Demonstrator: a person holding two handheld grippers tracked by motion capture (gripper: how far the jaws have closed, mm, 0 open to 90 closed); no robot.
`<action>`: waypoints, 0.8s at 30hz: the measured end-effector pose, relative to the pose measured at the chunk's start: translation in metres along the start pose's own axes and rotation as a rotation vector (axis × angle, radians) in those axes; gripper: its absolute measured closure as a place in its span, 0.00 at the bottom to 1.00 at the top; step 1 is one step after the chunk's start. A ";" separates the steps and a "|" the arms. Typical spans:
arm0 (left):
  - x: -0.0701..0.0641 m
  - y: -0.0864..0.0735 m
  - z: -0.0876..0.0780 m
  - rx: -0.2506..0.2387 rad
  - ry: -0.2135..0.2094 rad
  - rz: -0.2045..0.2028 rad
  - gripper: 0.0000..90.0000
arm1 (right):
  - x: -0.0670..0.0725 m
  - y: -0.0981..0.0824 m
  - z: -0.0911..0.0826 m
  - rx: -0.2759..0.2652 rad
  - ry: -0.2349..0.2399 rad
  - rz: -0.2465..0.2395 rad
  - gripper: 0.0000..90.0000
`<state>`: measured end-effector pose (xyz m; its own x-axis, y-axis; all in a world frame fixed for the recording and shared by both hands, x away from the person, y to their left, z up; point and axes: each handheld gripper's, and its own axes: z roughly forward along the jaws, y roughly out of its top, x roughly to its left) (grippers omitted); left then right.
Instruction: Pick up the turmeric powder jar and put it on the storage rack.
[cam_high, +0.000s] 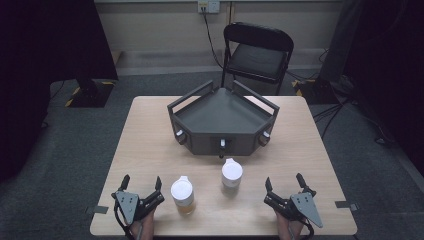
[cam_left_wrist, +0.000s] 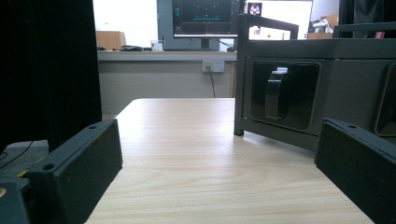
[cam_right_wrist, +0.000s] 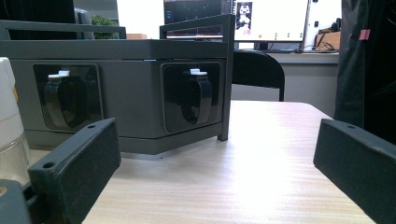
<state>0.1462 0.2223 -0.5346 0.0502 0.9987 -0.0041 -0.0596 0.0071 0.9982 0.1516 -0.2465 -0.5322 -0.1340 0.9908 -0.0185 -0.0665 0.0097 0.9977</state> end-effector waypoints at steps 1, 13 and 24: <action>0.000 0.000 0.000 0.000 0.000 0.000 0.00 | 0.000 0.000 0.000 0.000 -0.001 0.000 0.00; 0.000 0.000 0.000 0.001 0.000 0.000 0.00 | 0.004 0.000 0.000 0.002 -0.020 0.000 0.00; -0.001 0.000 0.000 0.001 0.009 0.000 0.00 | 0.004 0.000 0.000 0.002 -0.022 0.000 0.00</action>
<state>0.1464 0.2208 -0.5343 0.0411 0.9991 -0.0051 -0.0586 0.0075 0.9983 0.1507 -0.2429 -0.5320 -0.1125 0.9935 -0.0168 -0.0650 0.0096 0.9978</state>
